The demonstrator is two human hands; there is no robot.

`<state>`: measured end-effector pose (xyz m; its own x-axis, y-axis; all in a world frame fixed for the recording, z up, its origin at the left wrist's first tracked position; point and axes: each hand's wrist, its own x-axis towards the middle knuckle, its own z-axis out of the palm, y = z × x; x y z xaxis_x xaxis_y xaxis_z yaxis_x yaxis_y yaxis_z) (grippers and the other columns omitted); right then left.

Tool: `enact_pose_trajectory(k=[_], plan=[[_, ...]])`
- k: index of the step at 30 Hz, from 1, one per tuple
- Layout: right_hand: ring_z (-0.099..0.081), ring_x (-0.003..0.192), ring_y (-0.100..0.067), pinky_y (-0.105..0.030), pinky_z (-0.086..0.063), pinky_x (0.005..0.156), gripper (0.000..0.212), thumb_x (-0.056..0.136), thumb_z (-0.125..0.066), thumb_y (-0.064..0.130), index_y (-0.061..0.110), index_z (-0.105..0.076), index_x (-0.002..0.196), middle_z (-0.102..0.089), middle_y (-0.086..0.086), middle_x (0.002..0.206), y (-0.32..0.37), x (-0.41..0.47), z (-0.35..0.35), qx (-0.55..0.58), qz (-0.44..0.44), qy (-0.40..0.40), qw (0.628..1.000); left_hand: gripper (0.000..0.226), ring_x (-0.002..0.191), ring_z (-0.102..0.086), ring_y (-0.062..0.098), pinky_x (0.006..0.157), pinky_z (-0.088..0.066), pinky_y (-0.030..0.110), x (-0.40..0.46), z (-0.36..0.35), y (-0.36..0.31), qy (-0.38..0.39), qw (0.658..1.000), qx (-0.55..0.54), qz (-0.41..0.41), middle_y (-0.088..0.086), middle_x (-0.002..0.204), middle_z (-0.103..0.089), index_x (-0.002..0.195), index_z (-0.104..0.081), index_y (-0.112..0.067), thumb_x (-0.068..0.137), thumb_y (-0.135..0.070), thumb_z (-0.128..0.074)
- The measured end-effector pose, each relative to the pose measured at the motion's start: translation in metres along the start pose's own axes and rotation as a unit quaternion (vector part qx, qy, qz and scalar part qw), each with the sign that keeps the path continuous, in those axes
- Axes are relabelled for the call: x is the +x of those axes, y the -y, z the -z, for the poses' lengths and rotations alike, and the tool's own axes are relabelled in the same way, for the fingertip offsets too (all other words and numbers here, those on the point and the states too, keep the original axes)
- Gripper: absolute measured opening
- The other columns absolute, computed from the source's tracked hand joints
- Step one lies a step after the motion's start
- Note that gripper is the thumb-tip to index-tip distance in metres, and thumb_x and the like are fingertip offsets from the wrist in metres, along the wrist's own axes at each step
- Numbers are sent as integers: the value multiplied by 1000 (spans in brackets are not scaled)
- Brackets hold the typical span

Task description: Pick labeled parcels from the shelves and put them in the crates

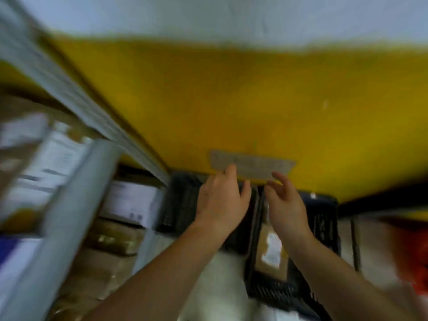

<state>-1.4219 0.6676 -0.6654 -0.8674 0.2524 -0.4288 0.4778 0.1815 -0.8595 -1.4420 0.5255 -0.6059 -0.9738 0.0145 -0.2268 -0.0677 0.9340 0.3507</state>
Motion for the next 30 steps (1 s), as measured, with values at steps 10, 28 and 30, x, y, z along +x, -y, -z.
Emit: enact_pose_trajectory(k=[10,28,30], plan=[[-70,94,9,-9,-52,74,29,106,-60,12,33,-66,125,-75,11,116,409,-244,-84,128,319,221,913,45,119,-56,8,102,-44,22,-208,423,46,-475,875,-81,37,-11,121,-65,128,-64,-26,97,-55,-48],[-31,156,-27,-48,-26,123,56,111,-34,51,34,-31,164,-34,1,169,613,-308,-235,73,387,221,892,76,147,-47,28,118,-36,37,-241,625,169,-438,729,-496,175,7,162,-48,161,-37,-16,103,-62,-52],[-34,154,-30,-55,-27,123,62,105,-28,63,37,-36,161,-39,0,166,620,-292,-246,54,374,222,899,89,153,-41,29,125,-29,48,-221,634,169,-385,707,-566,179,5,169,-41,166,-32,-21,98,-76,-48]])
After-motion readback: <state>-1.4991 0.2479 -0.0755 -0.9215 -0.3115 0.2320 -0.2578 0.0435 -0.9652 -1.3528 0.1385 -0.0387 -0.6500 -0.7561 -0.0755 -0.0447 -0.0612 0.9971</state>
